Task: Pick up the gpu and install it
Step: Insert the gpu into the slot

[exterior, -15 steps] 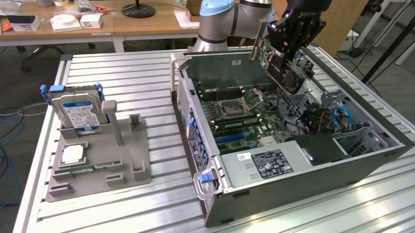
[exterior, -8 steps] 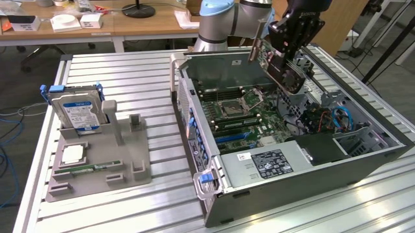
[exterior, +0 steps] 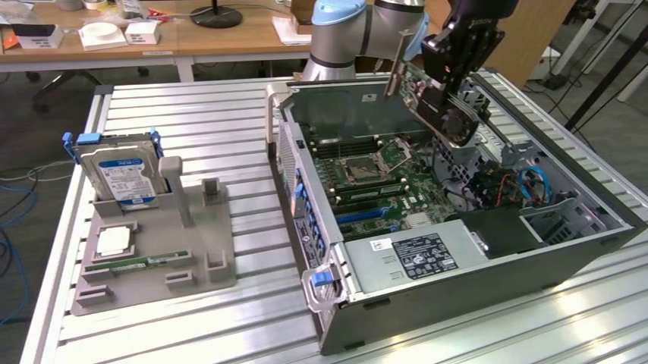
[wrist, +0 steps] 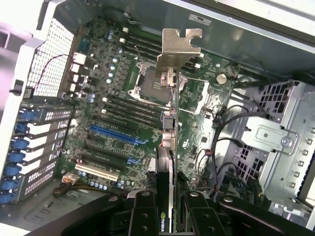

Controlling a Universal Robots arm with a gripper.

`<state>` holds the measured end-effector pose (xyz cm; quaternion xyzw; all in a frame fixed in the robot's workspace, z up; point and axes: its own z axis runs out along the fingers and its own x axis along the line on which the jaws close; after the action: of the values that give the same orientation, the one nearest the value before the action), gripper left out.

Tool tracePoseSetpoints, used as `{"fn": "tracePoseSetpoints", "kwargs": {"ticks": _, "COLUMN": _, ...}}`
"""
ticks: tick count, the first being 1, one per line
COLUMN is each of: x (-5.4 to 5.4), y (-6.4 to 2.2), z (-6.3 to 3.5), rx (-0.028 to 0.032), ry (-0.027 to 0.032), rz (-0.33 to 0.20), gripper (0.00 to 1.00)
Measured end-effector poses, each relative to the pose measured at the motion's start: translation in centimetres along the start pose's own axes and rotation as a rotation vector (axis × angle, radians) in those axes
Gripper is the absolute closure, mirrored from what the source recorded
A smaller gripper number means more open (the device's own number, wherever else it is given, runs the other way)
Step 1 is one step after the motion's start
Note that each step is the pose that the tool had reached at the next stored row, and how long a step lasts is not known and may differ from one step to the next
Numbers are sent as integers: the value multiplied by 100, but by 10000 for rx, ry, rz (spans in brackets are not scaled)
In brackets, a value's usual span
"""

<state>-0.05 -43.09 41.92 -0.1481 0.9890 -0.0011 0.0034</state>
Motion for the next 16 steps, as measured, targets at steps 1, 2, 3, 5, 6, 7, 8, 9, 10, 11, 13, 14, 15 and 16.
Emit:
{"fn": "tracePoseSetpoints", "kwargs": {"ticks": 1, "x": 0, "y": 0, "z": 0, "rx": -1, "ry": 0, "rz": -90, "gripper": 74}}
{"fn": "tracePoseSetpoints", "kwargs": {"ticks": 2, "x": 0, "y": 0, "z": 0, "rx": -1, "ry": -1, "rz": -182, "gripper": 74}}
{"fn": "tracePoseSetpoints", "kwargs": {"ticks": 3, "x": 0, "y": 0, "z": 0, "rx": -2, "ry": -1, "rz": -274, "gripper": 74}}
{"fn": "tracePoseSetpoints", "kwargs": {"ticks": 5, "x": 0, "y": 0, "z": 0, "rx": -4, "ry": -1, "rz": -457, "gripper": 74}}
{"fn": "tracePoseSetpoints", "kwargs": {"ticks": 6, "x": 0, "y": 0, "z": 0, "rx": -4, "ry": -1, "rz": -559, "gripper": 74}}
{"fn": "tracePoseSetpoints", "kwargs": {"ticks": 7, "x": 0, "y": 0, "z": 0, "rx": -4, "ry": -2, "rz": -653, "gripper": 74}}
{"fn": "tracePoseSetpoints", "kwargs": {"ticks": 8, "x": 0, "y": 0, "z": 0, "rx": -5, "ry": -2, "rz": -743, "gripper": 74}}
{"fn": "tracePoseSetpoints", "kwargs": {"ticks": 9, "x": 0, "y": 0, "z": 0, "rx": -6, "ry": -3, "rz": -832, "gripper": 74}}
{"fn": "tracePoseSetpoints", "kwargs": {"ticks": 10, "x": 0, "y": 0, "z": 0, "rx": -6, "ry": -4, "rz": -920, "gripper": 74}}
{"fn": "tracePoseSetpoints", "kwargs": {"ticks": 11, "x": 0, "y": 0, "z": 0, "rx": -7, "ry": -4, "rz": -1006, "gripper": 74}}
{"fn": "tracePoseSetpoints", "kwargs": {"ticks": 13, "x": 0, "y": 0, "z": 0, "rx": -7, "ry": -4, "rz": -1185, "gripper": 74}}
{"fn": "tracePoseSetpoints", "kwargs": {"ticks": 14, "x": 0, "y": 0, "z": 0, "rx": -8, "ry": -5, "rz": -1268, "gripper": 74}}
{"fn": "tracePoseSetpoints", "kwargs": {"ticks": 15, "x": 0, "y": 0, "z": 0, "rx": -9, "ry": -5, "rz": -1351, "gripper": 74}}
{"fn": "tracePoseSetpoints", "kwargs": {"ticks": 16, "x": 0, "y": 0, "z": 0, "rx": -9, "ry": -4, "rz": -1439, "gripper": 74}}
